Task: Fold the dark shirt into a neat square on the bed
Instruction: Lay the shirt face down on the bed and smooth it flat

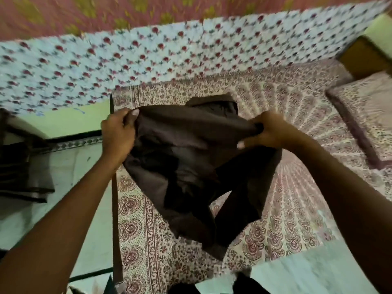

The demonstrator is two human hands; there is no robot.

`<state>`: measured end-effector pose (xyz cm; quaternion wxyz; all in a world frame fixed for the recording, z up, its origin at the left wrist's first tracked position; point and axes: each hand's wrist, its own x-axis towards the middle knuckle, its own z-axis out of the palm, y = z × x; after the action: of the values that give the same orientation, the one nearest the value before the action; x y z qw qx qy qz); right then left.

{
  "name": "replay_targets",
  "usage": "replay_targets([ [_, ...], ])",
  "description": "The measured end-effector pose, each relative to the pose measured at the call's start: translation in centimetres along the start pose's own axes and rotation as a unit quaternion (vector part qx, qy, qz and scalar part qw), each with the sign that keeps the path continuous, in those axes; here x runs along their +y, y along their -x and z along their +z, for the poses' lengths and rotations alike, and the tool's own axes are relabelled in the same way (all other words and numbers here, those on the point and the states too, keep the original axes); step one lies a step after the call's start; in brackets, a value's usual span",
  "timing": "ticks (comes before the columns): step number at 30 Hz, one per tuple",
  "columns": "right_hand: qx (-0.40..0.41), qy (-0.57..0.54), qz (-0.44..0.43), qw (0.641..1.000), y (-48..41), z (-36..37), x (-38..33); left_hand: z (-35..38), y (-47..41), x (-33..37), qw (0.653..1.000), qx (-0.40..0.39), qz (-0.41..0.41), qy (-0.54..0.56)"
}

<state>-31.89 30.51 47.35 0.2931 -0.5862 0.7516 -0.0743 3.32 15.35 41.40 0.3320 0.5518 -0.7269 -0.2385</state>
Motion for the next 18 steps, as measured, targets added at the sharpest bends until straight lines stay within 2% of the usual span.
replay_targets([
  [1,-0.053,0.029,-0.018,0.998,1.0,-0.9,0.5,-0.9,0.1,1.2,1.0,0.018,0.007,-0.017],
  [2,-0.062,0.053,-0.023,0.996,1.7,-1.6,1.4,-1.6,0.3,2.3,0.999,0.027,0.013,-0.031],
  [4,0.031,0.057,-0.006,0.998,2.1,-3.6,4.2,-2.5,1.5,4.6,0.996,0.026,0.045,-0.075],
  [6,0.136,0.014,0.016,0.991,2.6,-5.5,6.6,-2.9,3.2,7.2,0.988,0.032,0.08,-0.124],
  [7,0.15,0.013,0.007,0.989,3.4,-6.2,7.3,-2.9,4.2,8.7,0.986,0.049,0.088,-0.129],
  [9,0.139,0.033,-0.043,0.989,5.3,-7.4,8.6,-3.0,5.6,11.4,0.986,0.097,0.071,-0.114],
  [13,0.211,-0.085,-0.077,0.971,7.9,-11.0,11.7,-3.2,7.6,16.1,0.982,0.147,0.046,-0.106],
  [16,0.214,-0.016,-0.083,0.973,9.0,-13.1,13.3,-2.9,8.7,19.5,0.975,0.184,0.009,-0.128],
  [18,0.256,-0.004,-0.083,0.963,9.8,-14.1,14.2,-2.9,9.4,21.4,0.967,0.209,-0.018,-0.146],
])
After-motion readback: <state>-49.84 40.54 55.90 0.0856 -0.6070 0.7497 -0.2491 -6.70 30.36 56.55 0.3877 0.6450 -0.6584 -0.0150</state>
